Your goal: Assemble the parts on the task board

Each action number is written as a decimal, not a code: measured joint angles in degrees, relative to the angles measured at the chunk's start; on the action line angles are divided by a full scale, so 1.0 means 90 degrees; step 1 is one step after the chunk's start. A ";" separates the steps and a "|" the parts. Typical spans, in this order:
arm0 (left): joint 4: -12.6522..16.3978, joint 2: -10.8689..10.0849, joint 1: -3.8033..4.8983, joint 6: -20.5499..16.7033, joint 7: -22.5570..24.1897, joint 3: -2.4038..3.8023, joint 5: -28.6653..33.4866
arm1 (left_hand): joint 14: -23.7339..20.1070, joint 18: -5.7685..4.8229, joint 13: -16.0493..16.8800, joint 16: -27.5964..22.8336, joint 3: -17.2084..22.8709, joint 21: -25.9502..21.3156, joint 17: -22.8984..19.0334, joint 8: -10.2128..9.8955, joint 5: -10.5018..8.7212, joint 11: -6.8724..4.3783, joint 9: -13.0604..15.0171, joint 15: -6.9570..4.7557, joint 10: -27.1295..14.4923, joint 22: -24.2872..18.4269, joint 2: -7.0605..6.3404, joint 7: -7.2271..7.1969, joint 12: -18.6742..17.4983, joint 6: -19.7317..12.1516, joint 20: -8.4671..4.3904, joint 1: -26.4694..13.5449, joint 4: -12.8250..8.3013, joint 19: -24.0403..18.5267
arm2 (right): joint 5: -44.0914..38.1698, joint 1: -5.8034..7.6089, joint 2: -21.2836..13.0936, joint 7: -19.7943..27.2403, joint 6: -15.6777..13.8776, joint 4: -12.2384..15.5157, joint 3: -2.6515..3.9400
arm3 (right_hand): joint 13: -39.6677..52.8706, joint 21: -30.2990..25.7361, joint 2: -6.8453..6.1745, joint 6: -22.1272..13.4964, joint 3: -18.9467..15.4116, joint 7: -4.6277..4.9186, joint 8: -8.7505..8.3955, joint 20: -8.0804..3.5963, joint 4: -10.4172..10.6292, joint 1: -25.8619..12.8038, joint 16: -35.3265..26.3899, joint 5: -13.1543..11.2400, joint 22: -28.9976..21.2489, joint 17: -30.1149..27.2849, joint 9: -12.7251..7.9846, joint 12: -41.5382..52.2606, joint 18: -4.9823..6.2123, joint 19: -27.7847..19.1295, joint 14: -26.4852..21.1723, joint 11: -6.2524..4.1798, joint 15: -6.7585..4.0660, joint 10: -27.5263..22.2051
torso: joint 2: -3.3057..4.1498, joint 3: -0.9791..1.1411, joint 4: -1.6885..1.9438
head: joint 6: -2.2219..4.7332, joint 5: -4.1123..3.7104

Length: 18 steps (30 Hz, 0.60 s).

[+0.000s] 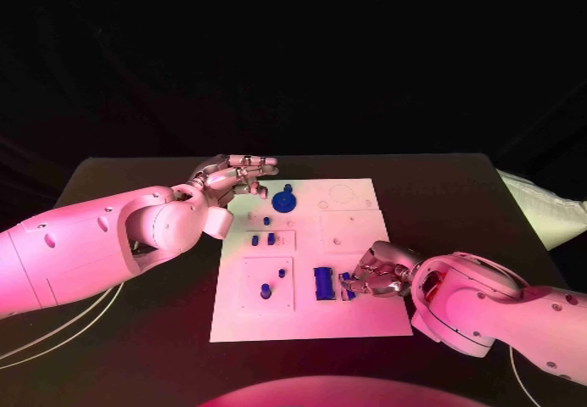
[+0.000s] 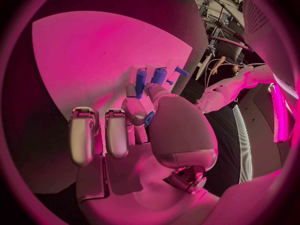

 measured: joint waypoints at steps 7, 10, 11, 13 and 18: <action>0.0001 0.0000 0.0000 0.0003 -0.0009 0.0000 -0.0001 | 0.0000 0.0000 0.0000 0.0000 0.0000 0.0000 0.0000 0.0000 0.0000 0.0000 0.0000 0.0000 0.0000 0.0000 0.0000 0.0000 0.0000 0.0000 0.0000 0.0000 0.0000 0.0000 | -0.0177 0.0003 0.0042 -0.0056 0.0152 -0.0015 0.0005 | 0.0093 0.0000 0.0033 0.0029 -0.0061 -0.0011 0.0030 -0.0023 0.0026 -0.0033 0.0000 -0.0081 -0.0001 -0.0001 0.0036 0.0085 0.0000 0.0023 -0.0012 -0.0033 -0.0012 0.0034 | -0.0001 0.0004 -0.0007 | -0.0015 0.0002; 0.0001 0.0000 0.0000 0.0004 -0.0014 0.0000 -0.0001 | 0.0000 0.0000 0.0000 0.0000 0.0000 0.0000 0.0000 0.0000 0.0000 0.0000 0.0000 0.0000 0.0000 0.0000 0.0000 0.0000 0.0000 0.0000 0.0000 0.0000 0.0000 0.0000 | -0.0227 0.0003 0.0055 -0.0072 0.0202 -0.0016 0.0005 | 0.0100 0.0000 0.0034 0.0030 -0.0097 -0.0011 0.0030 -0.0023 0.0025 -0.0033 0.0000 -0.0081 -0.0001 -0.0001 0.0036 0.0085 0.0000 0.0022 -0.0013 -0.0033 -0.0012 0.0034 | -0.0002 0.0004 -0.0007 | -0.0020 0.0002; 0.0001 0.0000 0.0000 0.0005 -0.0016 0.0000 -0.0001 | 0.0000 0.0000 0.0000 0.0000 0.0000 0.0000 0.0001 0.0000 0.0000 0.0000 0.0000 0.0000 0.0000 0.0000 0.0000 0.0000 0.0000 0.0000 0.0000 0.0000 0.0000 0.0000 | -0.0246 0.0003 0.0059 -0.0078 0.0222 -0.0016 0.0006 | 0.0100 0.0000 0.0033 0.0030 -0.0097 -0.0011 0.0030 -0.0023 0.0025 -0.0033 0.0000 -0.0101 -0.0001 -0.0001 0.0040 0.0085 0.0000 0.0022 -0.0013 -0.0033 -0.0012 0.0034 | -0.0002 0.0004 -0.0007 | -0.0021 0.0002; 0.0001 0.0001 0.0000 0.0006 -0.0019 0.0000 -0.0001 | 0.0000 0.0000 0.0000 0.0000 0.0000 0.0000 0.0001 0.0000 0.0000 0.0000 0.0000 0.0000 0.0000 0.0000 0.0000 0.0000 0.0000 0.0000 0.0000 0.0000 0.0000 0.0000 | -0.0270 0.0003 0.0063 -0.0085 0.0247 -0.0016 0.0006 | 0.0109 0.0000 0.0033 0.0032 -0.0100 -0.0013 0.0030 -0.0023 0.0029 -0.0033 0.0000 -0.0115 -0.0001 -0.0001 0.0046 0.0085 0.0000 0.0022 -0.0013 -0.0032 -0.0012 0.0035 | -0.0002 0.0004 -0.0007 | -0.0023 0.0002; -0.0001 0.0002 0.0000 0.0009 -0.0028 0.0000 -0.0001 | 0.0000 0.0000 0.0000 0.0000 0.0000 0.0000 0.0001 0.0000 0.0000 0.0000 0.0000 0.0000 0.0000 0.0001 0.0000 0.0000 0.0000 0.0000 0.0000 0.0000 0.0000 0.0000 | -0.0313 0.0000 0.0072 -0.0096 0.0300 -0.0006 0.0006 | 0.0153 0.0000 0.0045 0.0051 -0.0177 -0.0032 0.0054 -0.0022 0.0071 -0.0045 -0.0001 -0.0140 -0.0001 -0.0002 0.0064 0.0144 0.0000 0.0022 0.0010 -0.0044 -0.0035 0.0068 | -0.0004 0.0004 -0.0007 | -0.0025 0.0002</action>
